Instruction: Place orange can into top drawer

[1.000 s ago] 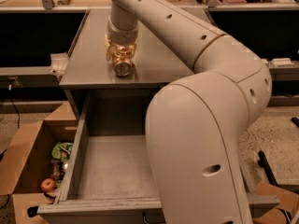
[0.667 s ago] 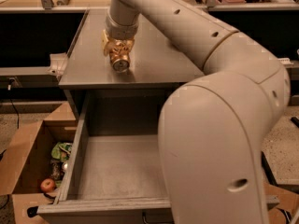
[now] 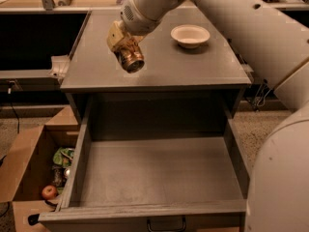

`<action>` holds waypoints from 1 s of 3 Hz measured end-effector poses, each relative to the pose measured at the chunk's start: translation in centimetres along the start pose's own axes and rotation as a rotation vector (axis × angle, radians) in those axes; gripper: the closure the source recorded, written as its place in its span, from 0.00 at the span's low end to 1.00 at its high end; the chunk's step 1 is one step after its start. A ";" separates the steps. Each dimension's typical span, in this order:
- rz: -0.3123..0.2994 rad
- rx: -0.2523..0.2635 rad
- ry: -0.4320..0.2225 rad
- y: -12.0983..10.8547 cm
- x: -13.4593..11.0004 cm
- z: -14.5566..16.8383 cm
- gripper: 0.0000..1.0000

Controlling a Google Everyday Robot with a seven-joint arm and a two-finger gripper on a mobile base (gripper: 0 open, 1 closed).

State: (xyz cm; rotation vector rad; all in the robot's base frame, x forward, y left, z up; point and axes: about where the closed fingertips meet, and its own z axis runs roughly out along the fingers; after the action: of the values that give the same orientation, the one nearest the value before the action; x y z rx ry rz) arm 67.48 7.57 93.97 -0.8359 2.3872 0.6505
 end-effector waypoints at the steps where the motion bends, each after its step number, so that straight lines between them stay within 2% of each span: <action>1: -0.029 0.013 0.006 -0.2 -0.1 0.5 1.00; 2: -0.089 0.029 0.043 0.8 1.5 1.1 1.00; 3: -0.190 0.023 0.103 3.2 5.1 2.4 1.00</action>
Offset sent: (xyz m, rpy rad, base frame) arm -0.0185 0.0068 -0.0303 -0.1196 -0.0222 0.0881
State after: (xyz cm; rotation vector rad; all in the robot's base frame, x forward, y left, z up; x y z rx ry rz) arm 62.67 9.06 89.89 -1.0938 2.3630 0.5148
